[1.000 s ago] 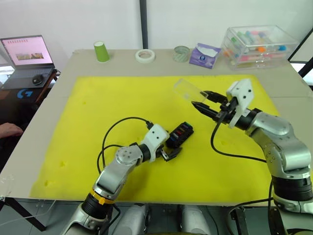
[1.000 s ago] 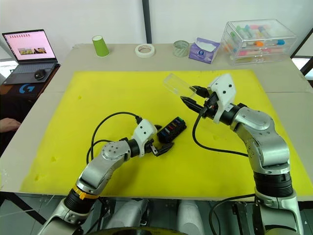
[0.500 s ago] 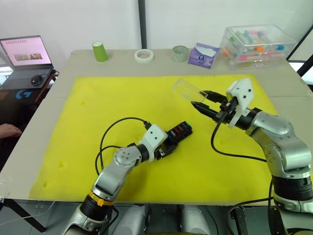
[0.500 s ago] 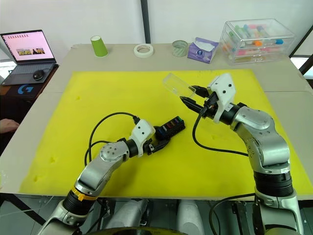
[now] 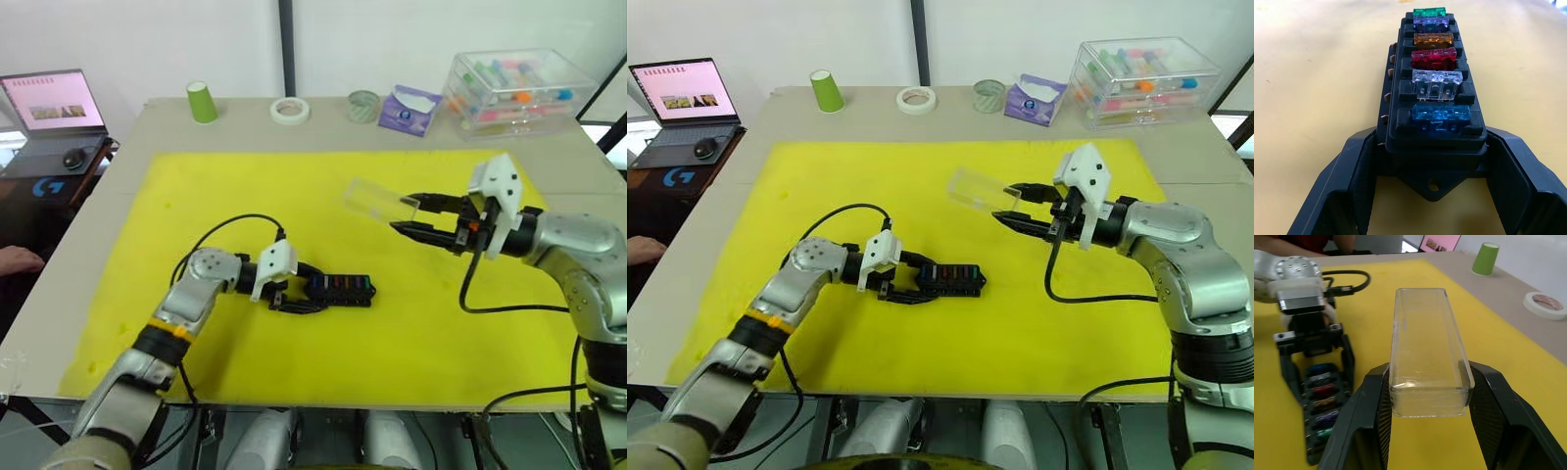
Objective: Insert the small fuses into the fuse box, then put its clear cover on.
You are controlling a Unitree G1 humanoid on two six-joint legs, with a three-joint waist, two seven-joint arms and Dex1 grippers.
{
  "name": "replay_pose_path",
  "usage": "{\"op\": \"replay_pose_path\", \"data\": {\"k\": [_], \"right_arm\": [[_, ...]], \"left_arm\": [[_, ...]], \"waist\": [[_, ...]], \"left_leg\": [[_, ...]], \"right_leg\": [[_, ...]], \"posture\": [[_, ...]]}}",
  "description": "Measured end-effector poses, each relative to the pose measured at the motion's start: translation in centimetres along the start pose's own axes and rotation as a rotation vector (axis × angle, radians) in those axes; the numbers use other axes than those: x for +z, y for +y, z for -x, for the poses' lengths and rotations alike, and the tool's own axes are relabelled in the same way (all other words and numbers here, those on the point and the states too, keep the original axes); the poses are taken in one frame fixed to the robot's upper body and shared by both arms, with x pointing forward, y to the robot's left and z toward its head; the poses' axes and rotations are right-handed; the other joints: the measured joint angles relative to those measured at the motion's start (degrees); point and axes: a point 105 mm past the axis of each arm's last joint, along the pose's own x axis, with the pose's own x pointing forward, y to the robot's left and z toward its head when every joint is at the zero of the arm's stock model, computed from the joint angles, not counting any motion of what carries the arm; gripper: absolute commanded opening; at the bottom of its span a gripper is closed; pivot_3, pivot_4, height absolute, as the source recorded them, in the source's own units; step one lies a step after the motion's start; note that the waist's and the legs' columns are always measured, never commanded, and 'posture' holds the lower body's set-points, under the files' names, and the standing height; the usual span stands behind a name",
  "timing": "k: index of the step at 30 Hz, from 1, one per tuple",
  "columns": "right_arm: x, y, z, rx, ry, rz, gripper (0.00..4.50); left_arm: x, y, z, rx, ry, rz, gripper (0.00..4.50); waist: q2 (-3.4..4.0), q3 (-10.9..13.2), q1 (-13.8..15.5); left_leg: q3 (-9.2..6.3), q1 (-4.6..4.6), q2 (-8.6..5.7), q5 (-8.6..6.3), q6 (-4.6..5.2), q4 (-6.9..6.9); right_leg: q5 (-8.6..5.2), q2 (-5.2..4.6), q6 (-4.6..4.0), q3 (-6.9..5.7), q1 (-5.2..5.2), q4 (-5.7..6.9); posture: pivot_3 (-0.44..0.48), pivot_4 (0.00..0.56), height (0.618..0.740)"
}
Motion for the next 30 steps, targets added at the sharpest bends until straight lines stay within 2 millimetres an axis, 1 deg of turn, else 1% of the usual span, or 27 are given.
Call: {"op": "replay_pose_path", "data": {"k": [1, 3, 4, 11, 18, 22, 23, 24, 25, 27, 30], "right_arm": [[0.0, 0.0, 0.0, 0.000, 0.000, -0.001, 1.86], [0.0, 0.0, 0.0, -0.001, 0.001, -0.003, 1.86], [-0.1, 0.0, 0.0, 0.000, 0.003, -0.007, 1.86], [0.5, 1.1, -0.3, 0.045, -0.006, -0.007, 1.86], [0.3, 1.4, -0.6, 0.060, 0.000, -0.010, 1.86], [0.2, 1.6, -0.9, 0.081, 0.007, -0.014, 1.86], [0.1, 1.7, -0.9, 0.088, 0.008, -0.015, 1.86], [0.1, 1.8, -0.9, 0.100, 0.008, -0.016, 1.86], [0.1, 2.0, -1.0, 0.115, 0.009, -0.015, 1.86], [0.1, 2.3, -1.2, 0.141, 0.016, -0.010, 1.86], [-0.7, 3.3, -1.7, 0.205, 0.050, -0.002, 1.86]], "left_arm": [[0.0, 0.1, 0.0, -0.001, -0.005, -0.005, 3.69], [0.0, 0.1, -0.1, 0.000, -0.011, 0.001, 4.36], [0.0, 0.1, -0.1, 0.002, -0.013, 0.001, 4.46], [-0.6, -0.5, 0.8, 0.068, -0.026, 0.017, 4.46], [-0.6, -0.4, 0.5, 0.104, -0.029, 0.034, 4.46], [-0.6, -0.4, 0.5, 0.101, -0.022, 0.021, 3.67], [-0.6, -0.4, 0.5, 0.099, -0.022, 0.021, 3.24], [-0.6, -0.5, 0.5, 0.094, -0.022, 0.021, 2.93], [-0.6, -0.5, 0.5, 0.093, -0.022, 0.021, 2.72], [-0.6, -0.5, 0.5, 0.092, -0.022, 0.021, 2.72], [-0.6, -0.5, 0.5, 0.090, -0.024, 0.023, 2.72]], "waist": [[0.00, 0.00, -0.03], [0.00, 0.00, -0.05], [0.00, 0.00, -0.06], [0.00, 0.00, -0.05], [0.00, 0.00, 0.05], [0.00, 0.00, 0.07], [0.01, 0.00, 0.07], [0.01, 0.00, 0.05], [0.01, 0.00, 0.02], [0.01, -0.01, 0.00], [0.01, -0.01, 0.02]], "left_leg": [[0.00, 0.00, 0.00, 0.00, 0.00, -0.01], [0.00, -0.01, 0.00, 0.00, 0.00, -0.02], [-0.01, -0.01, 0.00, 0.00, 0.00, -0.02], [-0.01, -0.01, 0.00, 0.00, 0.00, 0.01], [-0.01, -0.01, 0.00, 0.00, 0.01, 0.04], [-0.01, -0.01, 0.00, 0.00, 0.01, 0.05], [-0.01, -0.01, 0.00, 0.00, 0.01, 0.05], [-0.01, -0.01, 0.00, 0.00, 0.01, 0.05], [-0.01, -0.01, 0.00, 0.00, 0.01, 0.05], [-0.01, -0.01, 0.00, 0.00, 0.01, 0.05], [-0.01, -0.01, 0.00, 0.00, 0.01, 0.06]], "right_leg": [[0.00, -0.01, 0.00, 0.00, -0.01, 0.00], [0.00, -0.01, 0.00, 0.01, -0.03, 0.01], [0.00, 0.00, 0.00, 0.01, -0.03, 0.02], [0.00, 0.00, 0.00, 0.02, -0.03, 0.03], [0.00, 0.01, 0.00, 0.01, -0.01, 0.04], [0.00, 0.00, 0.00, 0.01, 0.00, 0.04], [0.00, 0.00, 0.00, 0.01, 0.00, 0.04], [0.00, 0.00, 0.00, 0.01, 0.00, 0.04], [0.00, 0.01, 0.00, 0.01, 0.00, 0.04], [0.00, 0.01, 0.00, 0.01, 0.00, 0.04], [0.00, 0.01, 0.00, 0.01, 0.00, 0.04]], "posture": [[0.000, 0.150, 0.740], [0.000, 0.150, 0.740], [0.000, 0.150, 0.740], [0.000, 0.150, 0.740], [0.000, 0.150, 0.740], [0.000, 0.150, 0.740], [0.000, 0.150, 0.740], [0.000, 0.150, 0.740], [0.000, 0.150, 0.740], [0.000, 0.150, 0.740], [0.000, 0.150, 0.740]]}}
